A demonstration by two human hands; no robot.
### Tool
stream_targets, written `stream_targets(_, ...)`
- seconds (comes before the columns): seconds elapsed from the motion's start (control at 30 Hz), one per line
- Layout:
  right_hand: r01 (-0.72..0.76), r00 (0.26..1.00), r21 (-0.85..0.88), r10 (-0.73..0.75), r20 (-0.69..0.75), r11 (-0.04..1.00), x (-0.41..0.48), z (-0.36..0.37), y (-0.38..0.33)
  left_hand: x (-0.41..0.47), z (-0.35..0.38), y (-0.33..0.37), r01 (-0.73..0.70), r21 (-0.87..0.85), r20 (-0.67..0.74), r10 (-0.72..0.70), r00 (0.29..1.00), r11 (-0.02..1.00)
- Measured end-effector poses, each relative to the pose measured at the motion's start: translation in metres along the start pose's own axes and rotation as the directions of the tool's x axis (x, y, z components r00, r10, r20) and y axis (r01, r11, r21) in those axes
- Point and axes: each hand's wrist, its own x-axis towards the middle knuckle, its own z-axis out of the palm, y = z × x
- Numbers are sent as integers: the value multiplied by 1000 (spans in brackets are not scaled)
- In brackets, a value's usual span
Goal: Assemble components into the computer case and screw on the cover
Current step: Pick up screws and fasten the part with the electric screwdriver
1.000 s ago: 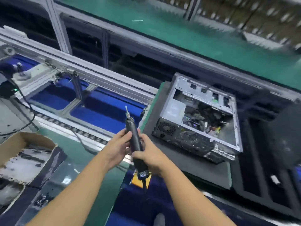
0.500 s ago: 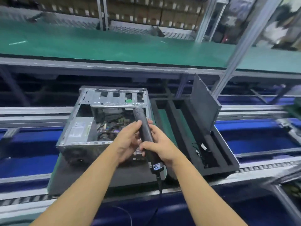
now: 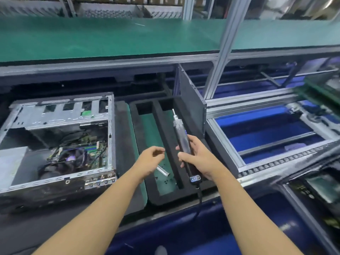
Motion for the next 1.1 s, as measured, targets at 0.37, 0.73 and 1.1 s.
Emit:
stream_targets(0.37, -146, 984, -48, 141, -106, 988, 49, 8, 98, 27, 16, -85, -116, 684, -8, 166, 986, 720)
stream_targets(0.73, -189, 971, 65, 197, -138, 980, 76, 13, 137, 64, 38, -87, -275, 957, 276, -3, 961, 97)
stream_targets(1.1, -139, 976, 86, 151, -159, 987, 78, 14, 146, 87, 85, -93, -174, 973, 203, -210, 956, 151)
